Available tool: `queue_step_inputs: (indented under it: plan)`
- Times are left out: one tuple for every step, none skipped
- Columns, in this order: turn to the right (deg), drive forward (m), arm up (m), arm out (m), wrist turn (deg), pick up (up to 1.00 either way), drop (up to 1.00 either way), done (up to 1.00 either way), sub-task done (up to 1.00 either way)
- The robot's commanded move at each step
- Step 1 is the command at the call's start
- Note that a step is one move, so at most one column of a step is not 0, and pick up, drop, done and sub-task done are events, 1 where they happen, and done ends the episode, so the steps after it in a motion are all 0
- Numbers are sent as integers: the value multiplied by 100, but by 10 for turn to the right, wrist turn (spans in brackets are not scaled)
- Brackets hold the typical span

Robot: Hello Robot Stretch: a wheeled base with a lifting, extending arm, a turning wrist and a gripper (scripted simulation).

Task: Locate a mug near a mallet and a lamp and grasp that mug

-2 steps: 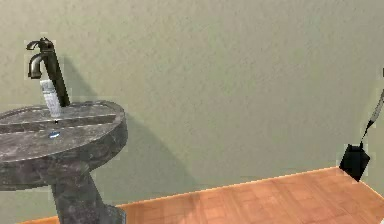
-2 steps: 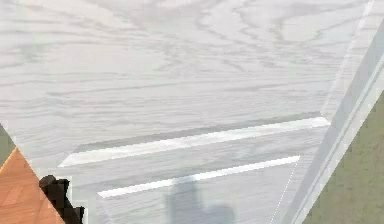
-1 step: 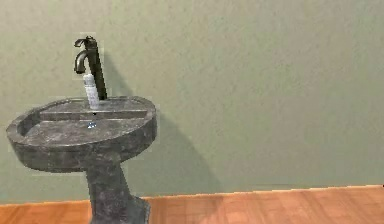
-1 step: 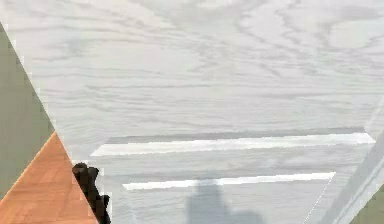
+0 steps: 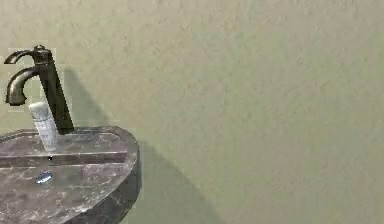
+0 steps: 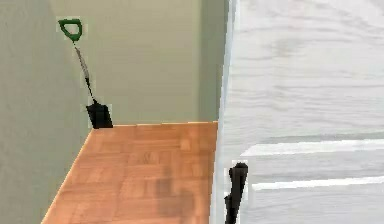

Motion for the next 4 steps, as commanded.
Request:
queue_step_inputs:
  plan:
    - [450, 0, 0, 0, 0, 0, 0, 0, 0]
    - [60, 0, 0, 0, 0, 0, 0, 0, 0]
    - [0, 30, 0, 0, 0, 0, 0, 0, 0]
    - [360, 0, 0, 0, 0, 0, 0, 0, 0]
